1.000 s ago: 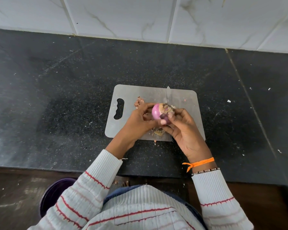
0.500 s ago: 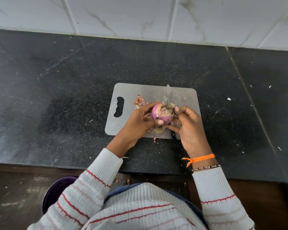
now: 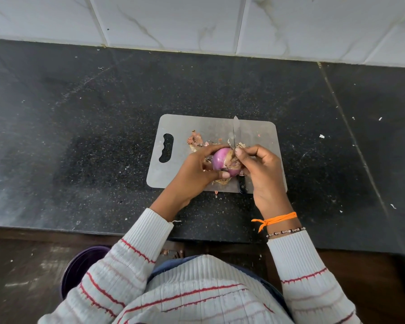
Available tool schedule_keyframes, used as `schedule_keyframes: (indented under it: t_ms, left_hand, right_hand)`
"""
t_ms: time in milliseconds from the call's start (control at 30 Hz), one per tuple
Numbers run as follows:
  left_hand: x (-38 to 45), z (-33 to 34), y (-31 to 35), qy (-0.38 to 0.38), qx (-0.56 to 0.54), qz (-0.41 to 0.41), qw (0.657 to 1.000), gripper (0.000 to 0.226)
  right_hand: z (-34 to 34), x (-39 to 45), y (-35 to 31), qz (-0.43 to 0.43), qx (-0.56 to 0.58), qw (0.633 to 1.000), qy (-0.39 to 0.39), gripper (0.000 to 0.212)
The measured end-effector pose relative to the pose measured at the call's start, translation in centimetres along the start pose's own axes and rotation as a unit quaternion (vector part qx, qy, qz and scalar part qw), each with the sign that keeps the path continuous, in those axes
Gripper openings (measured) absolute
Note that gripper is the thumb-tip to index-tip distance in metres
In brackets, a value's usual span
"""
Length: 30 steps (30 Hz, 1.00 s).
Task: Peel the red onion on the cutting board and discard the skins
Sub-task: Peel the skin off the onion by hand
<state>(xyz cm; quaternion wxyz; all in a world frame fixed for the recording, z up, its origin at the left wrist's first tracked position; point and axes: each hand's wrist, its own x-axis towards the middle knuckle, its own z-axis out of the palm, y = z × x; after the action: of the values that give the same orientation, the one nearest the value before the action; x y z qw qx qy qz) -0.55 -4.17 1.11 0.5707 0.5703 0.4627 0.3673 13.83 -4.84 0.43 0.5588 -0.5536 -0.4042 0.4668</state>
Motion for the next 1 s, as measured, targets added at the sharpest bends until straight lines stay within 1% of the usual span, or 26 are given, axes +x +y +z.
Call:
schedule_keyframes:
  t_ms: [100, 167, 267, 333, 400, 467, 500, 533, 600, 667, 733, 767, 800, 867, 900, 933, 967, 1000]
  left_hand:
    - [-0.1, 0.1, 0.1, -0.011, -0.061, -0.022, 0.998, 0.054]
    - [0.0, 0.1, 0.2, -0.014, -0.097, -0.031, 0.995, 0.052]
    - [0.2, -0.1, 0.2, -0.013, -0.106, -0.03, 0.994, 0.054]
    - [0.3, -0.1, 0.1, -0.01, -0.097, -0.033, 0.995, 0.056]
    - [0.3, 0.1, 0.1, -0.009, -0.083, -0.031, 0.996, 0.059]
    - [0.3, 0.2, 0.1, -0.006, -0.068, -0.023, 0.997, 0.06]
    - [0.3, 0.3, 0.0, -0.004, -0.053, -0.019, 0.998, 0.06]
    - [0.4, 0.3, 0.0, -0.002, -0.036, -0.014, 0.999, 0.06]
    - [0.4, 0.2, -0.1, -0.003, -0.009, -0.008, 1.0, 0.059]
    - [0.2, 0.1, 0.0, -0.006, -0.014, -0.014, 1.0, 0.058]
    - [0.1, 0.0, 0.2, -0.007, -0.039, -0.027, 0.999, 0.056]
    - [0.1, -0.1, 0.3, -0.005, -0.055, -0.035, 0.998, 0.054]
    - [0.1, -0.1, 0.4, 0.0, -0.073, -0.043, 0.996, 0.053]
    - [0.1, -0.3, 0.4, 0.014, -0.099, -0.055, 0.993, 0.048]
    - [0.1, -0.3, 0.4, 0.022, -0.105, -0.06, 0.992, 0.046]
    - [0.1, -0.3, 0.3, 0.029, -0.107, -0.064, 0.992, 0.043]
    - [0.1, -0.3, 0.3, 0.035, -0.113, -0.07, 0.991, 0.041]
    - [0.1, -0.3, 0.2, 0.039, -0.124, -0.078, 0.988, 0.037]
  right_hand:
    - [-0.4, 0.5, 0.4, 0.018, -0.022, 0.999, 0.025, 0.01]
    - [-0.6, 0.6, 0.7, 0.035, -0.029, 0.998, 0.041, 0.017]
    - [-0.8, 0.6, 0.9, 0.034, -0.026, 0.997, 0.06, 0.03]
    - [-0.9, 0.6, 0.6, 0.025, -0.016, 0.998, 0.062, 0.032]
    - [-0.9, 0.4, 0.0, 0.007, -0.013, 0.999, 0.029, 0.023]
    - [-0.6, 0.1, -0.6, -0.003, -0.031, 0.999, -0.029, 0.007]
    - [-0.4, 0.0, -0.5, -0.006, -0.04, 0.998, -0.043, 0.005]
    - [-0.3, 0.0, -0.4, -0.008, -0.045, 0.998, -0.04, 0.006]
    - [-0.3, 0.1, 0.1, -0.003, -0.053, 0.999, -0.001, 0.002]
    - [-0.5, 0.4, 0.6, 0.019, -0.059, 0.997, 0.039, 0.01]
    - [-0.8, 0.4, 0.7, 0.04, -0.033, 0.998, 0.045, 0.015]
    - [-1.0, 0.4, 0.5, 0.042, -0.017, 0.999, 0.025, 0.016]
    - [-1.2, 0.3, 0.4, 0.037, -0.008, 0.999, -0.013, 0.017]
    - [-1.5, 0.1, 0.0, 0.01, -0.014, 0.991, -0.129, 0.022]
    - [-1.6, 0.1, -0.2, -0.005, -0.026, 0.983, -0.184, 0.03]
    - [-1.6, 0.1, -0.2, -0.013, -0.041, 0.974, -0.221, 0.036]
    - [-1.5, 0.0, -0.2, -0.014, -0.055, 0.97, -0.238, 0.042]
    - [-1.4, -0.1, 0.0, -0.014, -0.066, 0.969, -0.238, 0.047]
